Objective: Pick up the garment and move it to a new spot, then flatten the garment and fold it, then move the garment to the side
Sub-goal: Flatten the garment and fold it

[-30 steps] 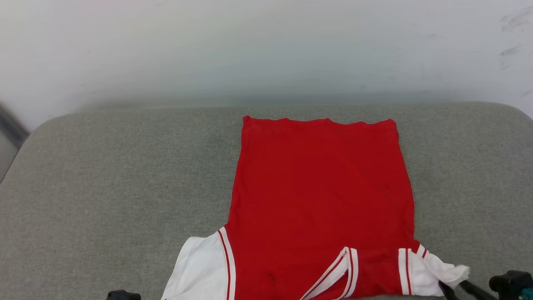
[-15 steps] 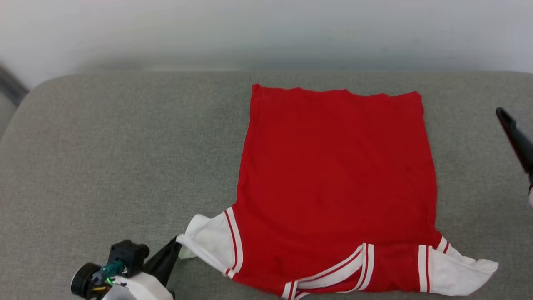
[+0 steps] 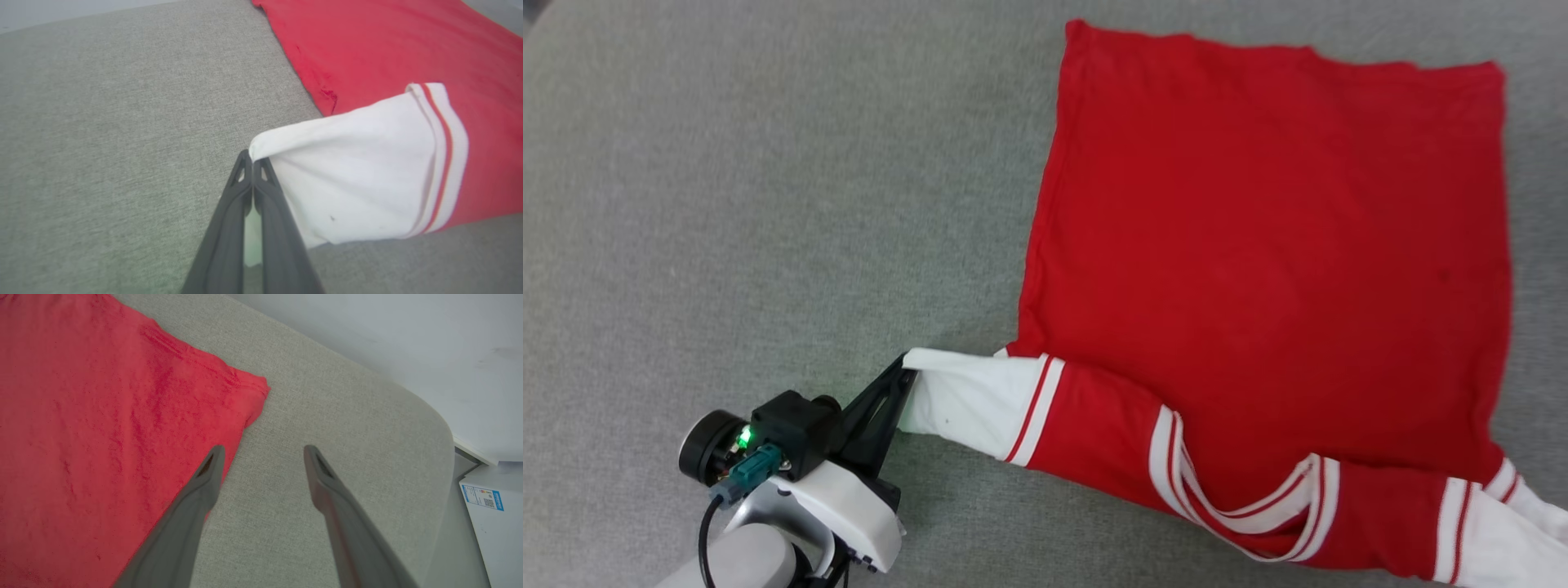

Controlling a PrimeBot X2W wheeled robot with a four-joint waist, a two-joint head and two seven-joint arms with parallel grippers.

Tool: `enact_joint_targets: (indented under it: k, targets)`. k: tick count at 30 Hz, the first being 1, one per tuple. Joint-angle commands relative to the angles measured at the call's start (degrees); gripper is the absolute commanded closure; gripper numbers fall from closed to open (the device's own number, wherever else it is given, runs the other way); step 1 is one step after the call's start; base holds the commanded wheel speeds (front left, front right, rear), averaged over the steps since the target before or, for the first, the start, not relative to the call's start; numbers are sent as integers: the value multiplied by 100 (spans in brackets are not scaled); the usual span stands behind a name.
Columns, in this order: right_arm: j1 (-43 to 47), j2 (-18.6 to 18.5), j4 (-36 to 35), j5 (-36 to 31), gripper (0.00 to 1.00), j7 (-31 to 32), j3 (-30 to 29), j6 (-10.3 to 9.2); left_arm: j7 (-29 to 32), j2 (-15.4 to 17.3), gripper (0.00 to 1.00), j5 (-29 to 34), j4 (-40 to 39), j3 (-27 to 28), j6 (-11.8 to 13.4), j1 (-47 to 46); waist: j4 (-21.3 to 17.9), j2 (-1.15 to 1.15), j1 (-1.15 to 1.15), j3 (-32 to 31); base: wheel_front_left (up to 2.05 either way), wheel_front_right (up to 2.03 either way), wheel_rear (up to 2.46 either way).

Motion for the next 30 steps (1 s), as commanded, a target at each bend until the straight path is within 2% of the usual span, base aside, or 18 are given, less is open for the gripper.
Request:
enact_joint_targets:
  k: [1, 4, 8, 12, 15, 20, 21, 27, 28, 30]
  targets:
    - [-199, 53, 140, -5, 0, 202, 9, -4, -4, 8, 100, 42, -104, 28, 58, -103, 235, 0, -2, 392, 0, 0, 0]
    - [-582, 189, 502, -128, 0, 679, -112, -4, 24, 30, 100, 139, -353, 46, 171, -182, 333, 0, -2, 676, 0, 0, 0]
    - [-842, 420, 876, -375, 0, 916, -288, -3, 59, 25, 100, 266, -605, 29, 275, -287, 444, 0, -2, 987, 0, 0, 0]
    - [-678, 602, 1144, -614, 0, 884, -295, -3, 79, -26, 100, 359, -752, 13, 347, -381, 500, 0, -2, 1200, 0, 0, 0]
    - [-360, 725, 1370, -559, 0, 814, -227, -3, 83, -98, 100, 396, -764, -19, 374, -416, 523, 0, -2, 1269, 0, 0, 0]
    - [-92, 714, 1515, -502, 0, 754, -123, -2, 95, -116, 100, 427, -713, -35, 362, -485, 522, 0, -2, 1290, 0, 0, 0]
    - [-104, 681, 1507, -505, 100, 710, -118, -2, 94, -126, 100, 424, -698, -36, 358, -488, 517, 0, -2, 1272, 0, 0, 0]
    - [-412, 489, 1390, -472, 100, 367, -87, -4, 57, -194, 100, 368, -570, -44, 366, -355, 415, 0, -2, 890, 0, 0, 0]
    - [-460, 441, 1274, -323, 100, 105, -19, -4, 42, -235, 100, 320, -495, -50, 342, -283, 349, 0, -2, 570, 0, 0, 0]
    - [-349, 275, 1133, -211, 100, -23, 175, -4, 34, -238, 100, 270, -418, -62, 317, -179, 294, 0, -2, 332, 0, 0, 0]
